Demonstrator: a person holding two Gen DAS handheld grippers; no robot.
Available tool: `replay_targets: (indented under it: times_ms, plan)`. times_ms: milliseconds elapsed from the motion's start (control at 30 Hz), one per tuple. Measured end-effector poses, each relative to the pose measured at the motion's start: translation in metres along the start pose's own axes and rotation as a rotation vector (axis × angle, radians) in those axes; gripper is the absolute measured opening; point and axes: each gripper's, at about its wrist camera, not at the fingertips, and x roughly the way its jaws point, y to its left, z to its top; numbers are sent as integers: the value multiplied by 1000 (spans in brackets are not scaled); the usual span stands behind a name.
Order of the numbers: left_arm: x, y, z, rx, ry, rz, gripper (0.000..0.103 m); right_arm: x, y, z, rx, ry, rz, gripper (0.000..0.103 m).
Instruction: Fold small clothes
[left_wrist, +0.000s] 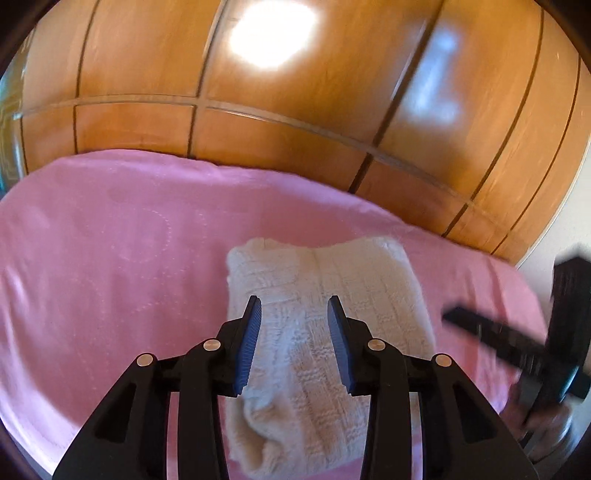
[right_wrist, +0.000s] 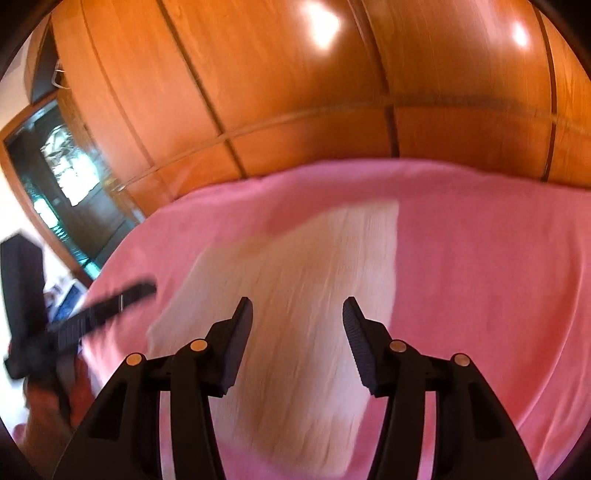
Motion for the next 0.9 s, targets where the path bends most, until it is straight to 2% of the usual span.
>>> replay_targets:
  times_ms: [67,100,133,167,200,267,333,367,400,433,500,633,900]
  plan:
    - [24,4,-11,7,61,25,36,28,2,9,7,14,-29,51]
    - [33,5,-19,14,83,45,36,42,2,7,3,49,-43,51]
    - [49,10,-28,15,123,76,36,74,1,-1,-3,133,-64,51]
    - [57,13,-34,15,133,99,36,81,-5,-8,-18,143,-81,51]
    - [55,14,-35,22,119,104,36,86,-1,-14,-61,101,-104,52]
    - [46,12,-33,43,97,110,36,86,3,-14,-65,81,-108,53]
    - [38,14,-30,49,72,113,36,83,1,-10,-43,71,-62,66]
    - [37,14,-30,54,67,114,36,81,0,-9,-38,64,-37,76]
    - [34,14,-30,58,60,117,39,80,0,-8,-39,58,-31,81]
    - [31,14,-30,60,46,133,54,74,-2,-11,-39,55,-30,82]
    - [26,14,-32,60,6,141,61,65,-9,-12,-19,50,-12,88]
    - [21,19,-29,69,7,145,61,50,-26,-7,54,43,24,91]
    - [24,28,-32,68,29,150,61,43,-60,-15,161,69,43,95]
